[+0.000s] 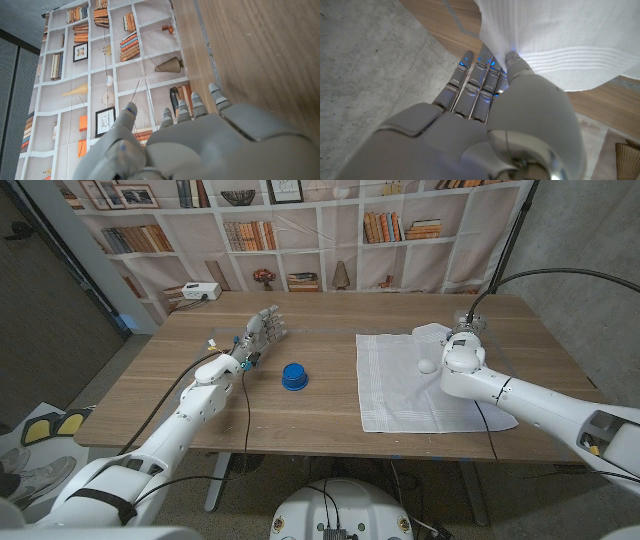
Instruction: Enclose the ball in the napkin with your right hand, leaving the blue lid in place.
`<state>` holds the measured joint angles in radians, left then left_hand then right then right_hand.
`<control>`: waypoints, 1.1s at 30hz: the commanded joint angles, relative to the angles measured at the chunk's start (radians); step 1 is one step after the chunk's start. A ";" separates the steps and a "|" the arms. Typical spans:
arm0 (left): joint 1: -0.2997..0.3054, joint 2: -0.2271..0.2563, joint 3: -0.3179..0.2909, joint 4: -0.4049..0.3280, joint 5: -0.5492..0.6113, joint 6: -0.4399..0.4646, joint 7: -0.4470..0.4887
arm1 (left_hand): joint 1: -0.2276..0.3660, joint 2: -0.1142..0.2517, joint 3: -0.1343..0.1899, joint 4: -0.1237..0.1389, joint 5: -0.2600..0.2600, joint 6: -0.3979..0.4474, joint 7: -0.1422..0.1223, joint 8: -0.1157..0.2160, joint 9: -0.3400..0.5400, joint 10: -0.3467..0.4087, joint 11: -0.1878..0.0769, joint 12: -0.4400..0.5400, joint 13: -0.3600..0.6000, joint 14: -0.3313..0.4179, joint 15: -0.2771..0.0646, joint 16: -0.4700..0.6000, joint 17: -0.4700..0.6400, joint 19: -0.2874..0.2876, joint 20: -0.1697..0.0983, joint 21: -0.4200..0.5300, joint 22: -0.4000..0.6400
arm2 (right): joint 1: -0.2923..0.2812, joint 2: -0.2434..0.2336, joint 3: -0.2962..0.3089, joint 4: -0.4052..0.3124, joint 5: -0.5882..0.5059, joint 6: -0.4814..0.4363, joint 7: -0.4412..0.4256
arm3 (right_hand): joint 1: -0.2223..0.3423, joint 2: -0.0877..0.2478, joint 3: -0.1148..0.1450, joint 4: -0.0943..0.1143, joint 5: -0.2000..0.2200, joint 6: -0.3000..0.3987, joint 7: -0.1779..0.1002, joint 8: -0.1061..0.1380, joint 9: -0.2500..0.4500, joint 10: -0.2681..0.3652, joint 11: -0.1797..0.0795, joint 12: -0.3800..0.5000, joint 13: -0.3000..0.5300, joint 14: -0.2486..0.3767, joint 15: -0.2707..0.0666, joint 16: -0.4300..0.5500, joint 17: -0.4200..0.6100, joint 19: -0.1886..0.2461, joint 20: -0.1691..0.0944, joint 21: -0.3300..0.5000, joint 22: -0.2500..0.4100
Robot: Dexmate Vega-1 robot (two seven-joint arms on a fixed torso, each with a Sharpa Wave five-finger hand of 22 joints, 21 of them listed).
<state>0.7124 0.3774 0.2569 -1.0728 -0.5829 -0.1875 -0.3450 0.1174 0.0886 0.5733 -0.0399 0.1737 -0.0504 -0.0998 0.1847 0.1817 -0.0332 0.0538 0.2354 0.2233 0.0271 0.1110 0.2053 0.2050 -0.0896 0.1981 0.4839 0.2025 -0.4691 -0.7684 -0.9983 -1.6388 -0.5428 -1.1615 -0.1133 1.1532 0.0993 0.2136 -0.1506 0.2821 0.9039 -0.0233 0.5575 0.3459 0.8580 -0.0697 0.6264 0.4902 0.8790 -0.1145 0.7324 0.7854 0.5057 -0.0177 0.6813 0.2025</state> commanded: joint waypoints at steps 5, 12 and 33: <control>-0.014 -0.001 0.009 0.017 -0.004 0.002 -0.042 | -0.007 0.006 0.009 -0.002 -0.001 -0.003 -0.005 0.005 -0.001 -0.008 0.004 -0.001 0.002 0.006 0.001 0.005 -0.001 0.005 0.007 -0.005 0.003 | -0.067 -0.101 -0.013 -0.270 -0.078 -0.091 0.076 | 0.010 0.002 -0.006 0.002 0.005 0.053 -0.030 0.105 0.127 0.019 0.010 0.017 0.013 0.018 -0.102 -0.003 0.009 0.005 0.001 0.010 0.000; -0.023 0.003 0.012 0.026 -0.002 -0.002 -0.062 | -0.006 0.007 0.010 -0.003 0.000 -0.003 -0.004 0.005 -0.001 -0.008 0.005 -0.001 0.002 0.006 0.001 0.004 -0.002 0.005 0.007 -0.006 0.003 | -0.073 -0.134 -0.045 -0.353 -0.093 -0.157 0.122 | 0.013 -0.001 -0.006 0.001 0.006 0.052 -0.027 0.112 0.132 0.023 0.011 0.018 0.013 0.023 -0.102 -0.005 0.015 0.004 0.002 0.013 -0.001; -0.027 0.016 0.010 0.040 -0.014 -0.005 -0.112 | -0.005 0.008 0.014 -0.005 0.000 -0.002 -0.005 0.005 -0.001 -0.009 0.002 -0.001 0.002 0.007 0.002 0.004 -0.002 0.007 0.006 -0.007 0.003 | -0.114 -0.171 0.016 -0.552 0.078 -0.151 0.132 | 0.020 0.002 0.001 0.002 0.010 0.045 -0.025 0.125 0.142 0.025 0.018 0.001 -0.012 0.029 -0.106 -0.026 0.021 0.004 0.002 0.023 -0.004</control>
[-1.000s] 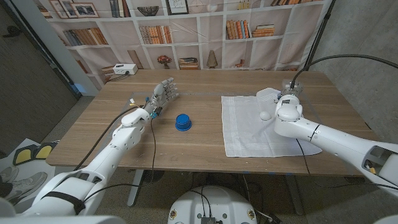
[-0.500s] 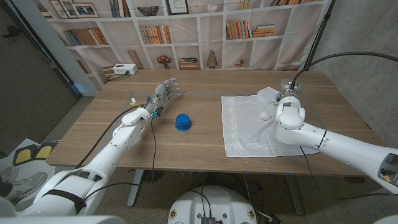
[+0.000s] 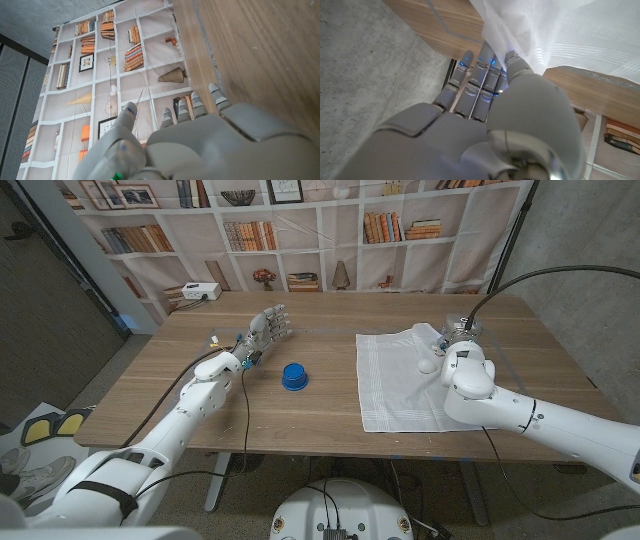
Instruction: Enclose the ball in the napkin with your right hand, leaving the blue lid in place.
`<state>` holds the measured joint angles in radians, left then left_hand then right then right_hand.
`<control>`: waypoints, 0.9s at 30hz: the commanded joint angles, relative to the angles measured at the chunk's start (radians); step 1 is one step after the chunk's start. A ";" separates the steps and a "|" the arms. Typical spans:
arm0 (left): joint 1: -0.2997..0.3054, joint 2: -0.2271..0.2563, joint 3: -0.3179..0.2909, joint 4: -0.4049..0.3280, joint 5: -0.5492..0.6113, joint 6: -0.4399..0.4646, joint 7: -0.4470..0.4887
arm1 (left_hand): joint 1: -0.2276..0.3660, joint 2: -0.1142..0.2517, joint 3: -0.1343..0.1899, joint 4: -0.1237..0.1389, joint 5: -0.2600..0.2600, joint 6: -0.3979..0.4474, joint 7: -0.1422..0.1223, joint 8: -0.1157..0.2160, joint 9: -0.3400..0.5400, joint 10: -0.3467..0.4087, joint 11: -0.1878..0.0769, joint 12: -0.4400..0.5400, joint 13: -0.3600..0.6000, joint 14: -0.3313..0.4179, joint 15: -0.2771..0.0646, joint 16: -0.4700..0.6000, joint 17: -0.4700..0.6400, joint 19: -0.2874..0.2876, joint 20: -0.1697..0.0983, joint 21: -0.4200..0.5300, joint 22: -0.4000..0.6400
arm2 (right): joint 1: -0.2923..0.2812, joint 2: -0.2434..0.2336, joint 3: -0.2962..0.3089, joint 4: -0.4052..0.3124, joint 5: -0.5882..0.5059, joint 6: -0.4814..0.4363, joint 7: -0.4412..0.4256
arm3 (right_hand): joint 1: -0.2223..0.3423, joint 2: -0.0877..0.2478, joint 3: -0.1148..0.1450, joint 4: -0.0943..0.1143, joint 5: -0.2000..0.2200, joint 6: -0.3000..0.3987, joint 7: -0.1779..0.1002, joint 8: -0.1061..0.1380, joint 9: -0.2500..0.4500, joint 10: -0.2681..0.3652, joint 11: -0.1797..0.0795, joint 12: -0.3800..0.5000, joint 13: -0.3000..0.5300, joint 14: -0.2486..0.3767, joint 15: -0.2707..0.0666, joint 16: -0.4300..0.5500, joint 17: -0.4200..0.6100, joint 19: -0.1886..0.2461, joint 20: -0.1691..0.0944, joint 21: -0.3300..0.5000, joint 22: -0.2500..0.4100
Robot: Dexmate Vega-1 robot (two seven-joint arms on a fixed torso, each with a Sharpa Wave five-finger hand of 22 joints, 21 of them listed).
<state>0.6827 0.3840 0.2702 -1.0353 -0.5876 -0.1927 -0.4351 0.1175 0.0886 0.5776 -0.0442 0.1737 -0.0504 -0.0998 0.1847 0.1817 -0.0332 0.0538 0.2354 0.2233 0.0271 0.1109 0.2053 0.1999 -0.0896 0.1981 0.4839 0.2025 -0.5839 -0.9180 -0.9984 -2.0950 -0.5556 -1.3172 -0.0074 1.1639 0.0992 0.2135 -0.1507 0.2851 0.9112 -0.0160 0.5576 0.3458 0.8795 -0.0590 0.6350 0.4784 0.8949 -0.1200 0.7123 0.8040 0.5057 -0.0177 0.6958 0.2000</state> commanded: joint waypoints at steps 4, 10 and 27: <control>0.009 0.015 -0.008 -0.003 -0.012 0.003 -0.022 | -0.005 0.008 0.010 -0.001 0.000 -0.003 -0.005 0.005 -0.001 -0.010 0.003 -0.001 0.002 0.006 0.001 0.003 0.003 0.006 0.006 -0.007 0.003 | 0.057 -0.036 0.007 -0.119 0.173 -0.008 0.123 | 0.009 0.001 0.001 0.003 0.007 0.036 -0.028 0.127 0.143 0.005 0.008 -0.008 -0.002 0.016 -0.099 -0.008 0.004 0.010 0.000 0.012 -0.001; 0.005 0.014 -0.007 0.006 -0.013 0.002 -0.031 | -0.005 0.008 0.010 -0.001 0.000 -0.002 -0.004 0.005 -0.001 -0.011 0.003 -0.002 0.002 0.007 0.001 0.003 0.003 0.007 0.006 -0.008 0.003 | 0.148 -0.043 -0.061 -0.133 0.242 -0.047 0.185 | 0.011 0.003 0.000 0.003 0.007 0.029 -0.028 0.127 0.145 0.000 0.009 -0.014 -0.008 0.016 -0.098 -0.014 0.000 0.010 0.000 0.015 -0.002; -0.024 -0.001 -0.001 0.053 -0.011 -0.015 -0.053 | -0.005 0.008 0.011 -0.002 0.000 -0.001 -0.005 0.005 -0.001 -0.011 0.003 -0.001 0.002 0.006 0.000 0.003 0.003 0.007 0.006 -0.009 0.003 | 0.252 -0.077 -0.120 -0.186 0.387 -0.079 0.224 | 0.020 0.006 -0.004 0.003 0.005 0.023 -0.025 0.134 0.149 -0.005 0.015 -0.018 -0.012 0.013 -0.098 -0.026 -0.008 0.005 0.008 0.022 -0.003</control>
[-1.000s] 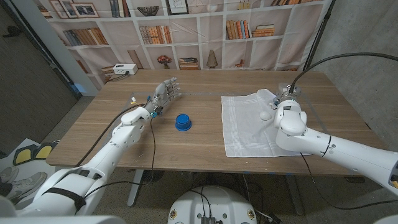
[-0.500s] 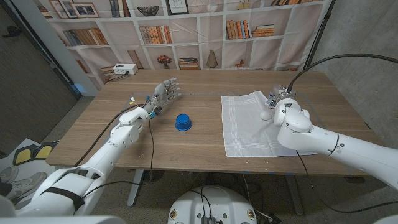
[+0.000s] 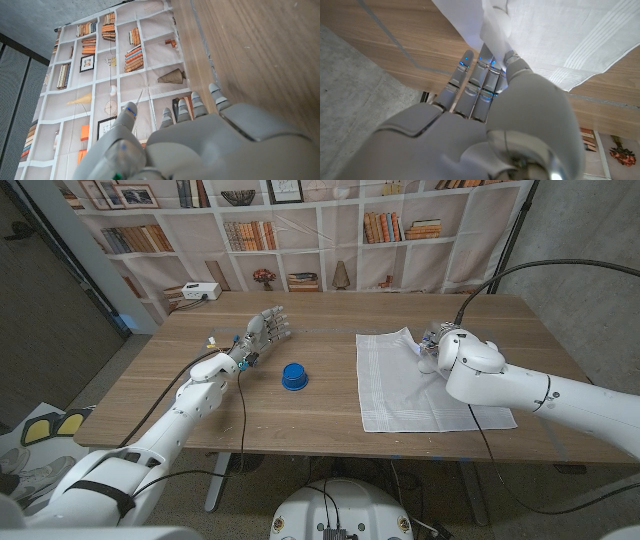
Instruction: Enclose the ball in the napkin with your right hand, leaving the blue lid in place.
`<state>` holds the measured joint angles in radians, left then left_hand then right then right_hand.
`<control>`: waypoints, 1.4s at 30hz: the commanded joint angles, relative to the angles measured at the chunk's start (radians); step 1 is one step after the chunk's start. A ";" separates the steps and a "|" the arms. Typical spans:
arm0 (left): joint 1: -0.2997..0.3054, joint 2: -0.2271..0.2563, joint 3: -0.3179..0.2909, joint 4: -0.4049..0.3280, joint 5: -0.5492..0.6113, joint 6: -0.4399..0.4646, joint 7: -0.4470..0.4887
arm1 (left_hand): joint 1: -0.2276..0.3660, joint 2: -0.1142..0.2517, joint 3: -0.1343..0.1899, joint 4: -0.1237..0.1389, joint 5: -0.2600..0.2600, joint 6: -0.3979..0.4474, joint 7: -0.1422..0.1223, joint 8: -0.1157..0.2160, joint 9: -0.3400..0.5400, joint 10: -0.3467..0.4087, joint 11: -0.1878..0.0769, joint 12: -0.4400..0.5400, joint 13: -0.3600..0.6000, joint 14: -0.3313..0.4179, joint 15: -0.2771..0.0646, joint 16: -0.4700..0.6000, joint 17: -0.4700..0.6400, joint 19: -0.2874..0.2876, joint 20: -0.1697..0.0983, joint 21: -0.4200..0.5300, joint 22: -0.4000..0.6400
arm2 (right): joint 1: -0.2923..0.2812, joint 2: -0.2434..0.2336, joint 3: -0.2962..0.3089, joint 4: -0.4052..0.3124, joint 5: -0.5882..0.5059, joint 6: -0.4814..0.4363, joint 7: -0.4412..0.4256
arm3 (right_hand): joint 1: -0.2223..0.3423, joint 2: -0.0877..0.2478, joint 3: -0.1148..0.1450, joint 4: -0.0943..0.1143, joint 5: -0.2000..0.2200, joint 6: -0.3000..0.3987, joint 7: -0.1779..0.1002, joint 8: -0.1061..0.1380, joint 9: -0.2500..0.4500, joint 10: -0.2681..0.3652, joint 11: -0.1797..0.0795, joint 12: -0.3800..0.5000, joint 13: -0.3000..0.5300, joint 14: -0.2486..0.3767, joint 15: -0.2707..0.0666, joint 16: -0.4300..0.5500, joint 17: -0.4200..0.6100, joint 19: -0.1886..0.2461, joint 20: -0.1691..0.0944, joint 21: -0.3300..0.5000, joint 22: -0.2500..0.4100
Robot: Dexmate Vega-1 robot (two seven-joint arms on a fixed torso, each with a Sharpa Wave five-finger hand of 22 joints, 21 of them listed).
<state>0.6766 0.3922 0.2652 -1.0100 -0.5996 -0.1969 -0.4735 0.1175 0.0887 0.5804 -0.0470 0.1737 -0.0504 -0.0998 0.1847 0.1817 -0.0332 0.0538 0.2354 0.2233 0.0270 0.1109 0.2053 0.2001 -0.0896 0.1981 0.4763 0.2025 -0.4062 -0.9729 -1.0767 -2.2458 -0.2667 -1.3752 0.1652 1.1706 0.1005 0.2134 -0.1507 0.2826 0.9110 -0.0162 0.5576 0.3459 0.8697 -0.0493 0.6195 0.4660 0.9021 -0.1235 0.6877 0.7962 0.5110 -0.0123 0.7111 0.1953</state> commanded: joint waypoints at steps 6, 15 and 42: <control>-0.023 -0.013 0.006 0.035 0.003 -0.013 -0.019 | -0.005 0.008 0.009 0.000 0.000 -0.001 -0.004 0.005 -0.001 -0.011 0.003 -0.001 0.002 0.006 0.000 0.003 0.003 0.007 0.005 -0.002 0.004 | 0.099 -0.028 -0.065 -0.040 0.073 -0.021 0.129 | -0.009 0.012 0.001 0.020 0.002 -0.012 -0.023 0.093 0.103 -0.038 0.018 -0.032 -0.024 -0.045 -0.086 -0.081 -0.051 -0.023 0.016 0.009 -0.001; -0.013 -0.010 0.006 0.017 0.003 -0.007 -0.011 | -0.005 0.008 0.009 0.000 0.000 -0.001 -0.005 0.005 -0.001 -0.011 0.003 -0.001 0.002 0.006 0.000 0.003 0.003 0.007 0.005 -0.002 0.004 | 0.075 -0.040 -0.019 -0.067 0.077 -0.021 0.171 | -0.196 -0.057 -0.053 0.086 0.000 -0.190 -0.022 -0.105 -0.060 -0.234 0.043 -0.178 -0.107 -0.181 -0.052 -0.232 -0.152 -0.087 0.039 -0.013 -0.010; 0.029 0.005 0.004 -0.058 -0.002 -0.001 -0.002 | -0.005 0.007 0.011 -0.002 0.000 -0.001 -0.004 0.005 -0.001 -0.009 0.003 0.000 0.002 0.007 0.000 0.003 0.003 0.009 0.006 -0.004 0.004 | -0.116 -0.125 0.094 -0.333 -0.039 -0.021 0.089 | -0.350 -0.090 -0.144 0.133 0.068 -0.256 -0.020 -0.248 -0.140 -0.276 0.060 -0.259 -0.149 -0.248 -0.030 -0.224 -0.141 -0.115 0.047 -0.062 -0.010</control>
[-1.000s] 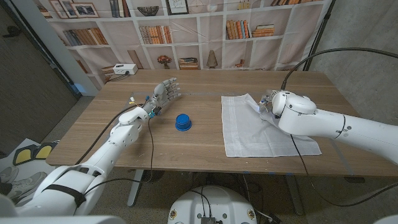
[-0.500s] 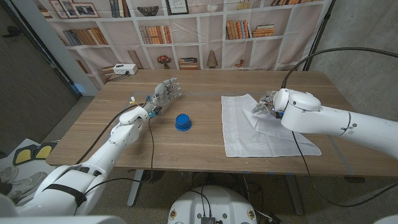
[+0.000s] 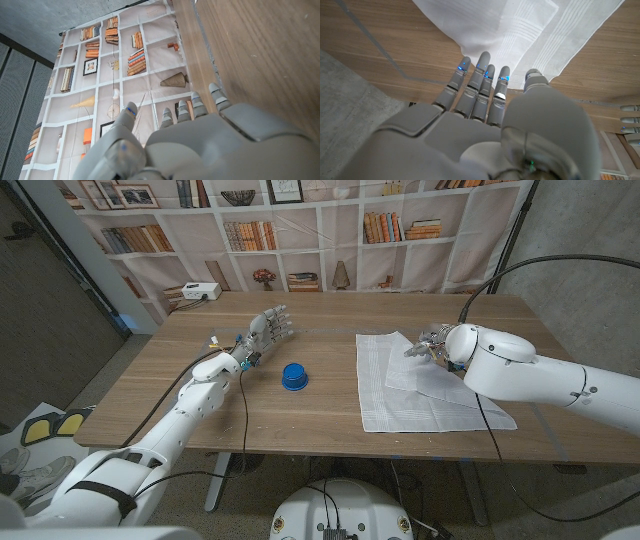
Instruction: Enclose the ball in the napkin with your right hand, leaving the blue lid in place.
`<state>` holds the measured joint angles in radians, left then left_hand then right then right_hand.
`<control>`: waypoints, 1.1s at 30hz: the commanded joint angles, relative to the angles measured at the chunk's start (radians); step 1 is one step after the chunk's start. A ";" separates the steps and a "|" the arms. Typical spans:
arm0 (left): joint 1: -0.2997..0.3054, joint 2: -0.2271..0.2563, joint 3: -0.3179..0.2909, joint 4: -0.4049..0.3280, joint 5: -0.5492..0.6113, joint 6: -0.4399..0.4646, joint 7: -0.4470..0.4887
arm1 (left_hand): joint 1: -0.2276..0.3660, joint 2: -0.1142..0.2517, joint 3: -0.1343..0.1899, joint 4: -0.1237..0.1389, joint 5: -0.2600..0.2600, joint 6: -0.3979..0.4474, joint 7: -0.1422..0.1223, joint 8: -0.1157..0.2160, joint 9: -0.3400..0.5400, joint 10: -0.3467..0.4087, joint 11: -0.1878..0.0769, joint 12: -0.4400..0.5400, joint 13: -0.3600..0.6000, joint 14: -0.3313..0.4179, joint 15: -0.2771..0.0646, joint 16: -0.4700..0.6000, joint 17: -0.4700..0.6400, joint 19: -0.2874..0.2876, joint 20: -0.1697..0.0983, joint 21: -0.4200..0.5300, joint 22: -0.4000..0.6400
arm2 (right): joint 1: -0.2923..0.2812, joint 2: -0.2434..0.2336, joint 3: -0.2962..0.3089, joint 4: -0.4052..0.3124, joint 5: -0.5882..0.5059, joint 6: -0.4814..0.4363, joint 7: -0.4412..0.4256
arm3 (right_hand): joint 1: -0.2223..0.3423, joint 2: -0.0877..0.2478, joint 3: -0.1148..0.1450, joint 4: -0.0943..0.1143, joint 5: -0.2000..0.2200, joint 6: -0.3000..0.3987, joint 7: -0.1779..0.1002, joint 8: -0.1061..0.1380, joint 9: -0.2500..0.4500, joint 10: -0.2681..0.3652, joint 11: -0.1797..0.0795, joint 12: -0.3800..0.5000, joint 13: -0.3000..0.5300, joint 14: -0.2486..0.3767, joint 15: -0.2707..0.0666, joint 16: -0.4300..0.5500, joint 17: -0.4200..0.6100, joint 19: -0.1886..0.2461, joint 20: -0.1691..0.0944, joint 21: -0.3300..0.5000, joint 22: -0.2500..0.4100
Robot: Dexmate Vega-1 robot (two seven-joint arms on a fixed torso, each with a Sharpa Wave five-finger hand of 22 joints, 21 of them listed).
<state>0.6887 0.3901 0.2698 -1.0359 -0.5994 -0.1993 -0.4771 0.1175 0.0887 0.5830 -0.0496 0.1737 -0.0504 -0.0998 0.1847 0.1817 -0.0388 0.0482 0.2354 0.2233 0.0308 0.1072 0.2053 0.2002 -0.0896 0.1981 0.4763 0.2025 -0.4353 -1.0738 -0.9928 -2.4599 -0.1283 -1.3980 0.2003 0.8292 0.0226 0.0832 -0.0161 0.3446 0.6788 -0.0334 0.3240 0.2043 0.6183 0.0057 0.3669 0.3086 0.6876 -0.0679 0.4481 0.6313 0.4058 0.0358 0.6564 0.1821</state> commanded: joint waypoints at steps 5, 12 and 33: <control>0.029 0.013 -0.001 -0.053 -0.004 0.007 0.000 | -0.005 0.007 0.009 0.000 0.000 0.000 -0.005 0.005 -0.001 -0.004 0.009 -0.001 0.002 0.003 0.004 0.003 0.003 0.010 0.005 -0.004 0.004 | -0.203 0.061 0.007 -0.102 -0.679 0.002 0.388 | -0.016 -0.016 -0.025 -0.002 0.019 -0.078 -0.010 -0.052 0.005 -0.120 -0.001 -0.042 0.013 -0.153 -0.067 -0.051 -0.008 -0.043 0.006 -0.029 0.004; 0.048 0.026 -0.005 -0.089 -0.008 0.010 0.000 | -0.005 0.006 0.009 0.000 0.000 -0.001 -0.005 0.005 -0.001 -0.003 0.010 0.000 0.002 0.004 0.005 0.003 0.003 0.011 0.005 -0.004 0.004 | -0.288 0.157 -0.050 -0.050 -1.173 0.010 0.688 | -0.031 -0.018 -0.040 0.004 0.040 -0.178 -0.016 -0.103 0.010 -0.248 -0.009 -0.102 0.003 -0.277 -0.033 -0.147 -0.063 -0.087 0.023 -0.058 0.004; 0.058 0.031 0.003 -0.111 -0.010 0.007 -0.015 | -0.007 0.006 0.009 0.000 -0.001 0.000 -0.004 0.005 -0.001 -0.002 0.010 0.000 0.002 0.003 0.004 0.003 0.003 0.012 0.008 -0.005 0.004 | -0.896 0.525 0.318 0.154 -1.704 0.535 0.381 | 0.032 -0.041 -0.078 -0.043 0.072 -0.324 -0.063 -0.107 0.015 -0.297 -0.068 -0.102 0.006 -0.320 -0.072 -0.156 -0.069 -0.236 0.035 -0.155 0.007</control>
<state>0.7430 0.4211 0.2689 -1.1395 -0.6075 -0.1877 -0.4850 0.1175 0.0887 0.5830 -0.0496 0.1737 -0.0504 -0.0998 0.1847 0.1817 -0.0388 0.0482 0.2354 0.2233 0.0307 0.1072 0.2053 0.2003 -0.0842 0.2035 0.4763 0.2025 -1.0251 -0.7460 -0.8392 -2.4342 -1.0944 -1.1140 0.7368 0.8244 -0.0200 0.0032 -0.0399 0.4070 0.3198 -0.0750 0.2015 0.2165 0.2785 -0.0557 0.2433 0.3090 0.3277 -0.0417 0.2634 0.5486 0.1587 0.0860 0.5028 0.1839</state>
